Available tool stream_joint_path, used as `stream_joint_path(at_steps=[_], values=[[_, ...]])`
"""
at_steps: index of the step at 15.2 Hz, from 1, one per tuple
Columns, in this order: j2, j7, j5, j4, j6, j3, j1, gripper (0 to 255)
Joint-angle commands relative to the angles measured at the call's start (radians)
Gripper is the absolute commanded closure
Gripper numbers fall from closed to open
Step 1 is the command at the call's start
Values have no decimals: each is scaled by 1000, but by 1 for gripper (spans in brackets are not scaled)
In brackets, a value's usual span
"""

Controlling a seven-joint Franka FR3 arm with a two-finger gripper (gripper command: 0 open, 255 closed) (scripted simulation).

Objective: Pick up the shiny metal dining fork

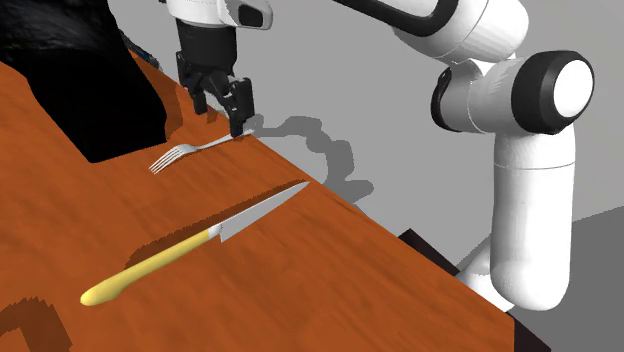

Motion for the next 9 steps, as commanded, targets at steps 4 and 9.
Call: stream_joint_path(at_steps=[4, 9], values=[[12, 29, -6, -52, 50, -8, -15, 0], [6, 38, -1, -105, 90, -2, -41, 255]])
